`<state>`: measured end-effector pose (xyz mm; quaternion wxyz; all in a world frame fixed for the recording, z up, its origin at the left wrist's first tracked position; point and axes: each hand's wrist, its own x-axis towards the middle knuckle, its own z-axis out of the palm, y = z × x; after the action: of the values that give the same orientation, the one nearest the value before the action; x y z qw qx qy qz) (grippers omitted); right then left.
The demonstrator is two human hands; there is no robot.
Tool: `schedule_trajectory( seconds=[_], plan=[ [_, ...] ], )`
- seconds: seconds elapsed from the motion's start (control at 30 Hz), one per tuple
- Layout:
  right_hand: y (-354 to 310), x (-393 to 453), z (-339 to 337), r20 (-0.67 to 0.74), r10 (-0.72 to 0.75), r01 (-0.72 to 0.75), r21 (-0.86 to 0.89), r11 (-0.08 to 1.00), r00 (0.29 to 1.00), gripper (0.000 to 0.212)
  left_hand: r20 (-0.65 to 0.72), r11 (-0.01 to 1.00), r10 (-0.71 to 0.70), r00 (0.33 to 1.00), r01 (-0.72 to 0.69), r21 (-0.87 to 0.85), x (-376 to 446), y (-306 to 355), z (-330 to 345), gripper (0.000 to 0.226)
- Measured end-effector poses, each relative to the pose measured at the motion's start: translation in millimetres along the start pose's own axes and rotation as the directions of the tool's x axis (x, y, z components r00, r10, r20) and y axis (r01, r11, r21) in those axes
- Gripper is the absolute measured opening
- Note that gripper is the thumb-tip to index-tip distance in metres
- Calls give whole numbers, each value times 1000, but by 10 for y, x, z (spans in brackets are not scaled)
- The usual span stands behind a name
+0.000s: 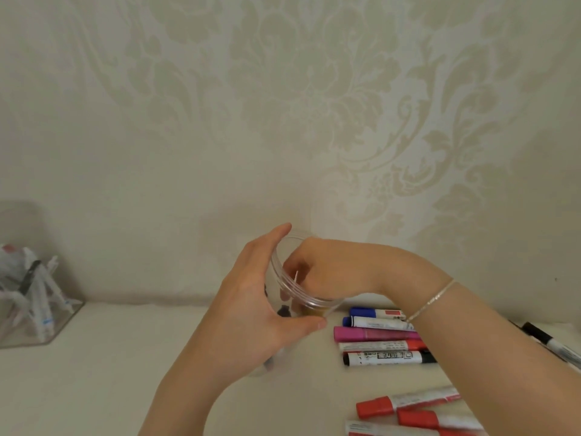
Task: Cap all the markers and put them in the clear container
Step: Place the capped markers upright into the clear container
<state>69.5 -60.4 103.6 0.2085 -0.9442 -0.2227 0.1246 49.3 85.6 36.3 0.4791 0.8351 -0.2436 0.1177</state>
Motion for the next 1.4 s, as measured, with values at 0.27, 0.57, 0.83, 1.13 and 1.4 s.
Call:
schedule_trajectory(
  seconds=[0.27, 0.57, 0.83, 1.13, 1.4],
  plan=[
    [291, -266, -423, -513, 166, 128, 490, 862, 842, 21, 3, 1000, 15, 1000, -15, -22, -27, -41, -68, 106],
    [998, -227, 91, 41, 351, -341, -156, 927, 936, 38, -19, 997, 56, 998, -56, -50, 33, -22, -20, 101],
    [1132, -87, 513, -62, 229, -237, -234, 943, 972, 27, -16, 997, 65, 998, -66, -39, 52, -20, 16, 98],
    [1123, 15, 683, -82, 173, -191, -460, 867, 982, 28, -19, 998, 51, 999, -52, -25, 64, -61, 9, 98],
    [1022, -52, 115, -302, 193, -180, 71, 981, 934, 17, -25, 998, 31, 999, -32, -45, 61, -89, -12, 97]
  ],
)
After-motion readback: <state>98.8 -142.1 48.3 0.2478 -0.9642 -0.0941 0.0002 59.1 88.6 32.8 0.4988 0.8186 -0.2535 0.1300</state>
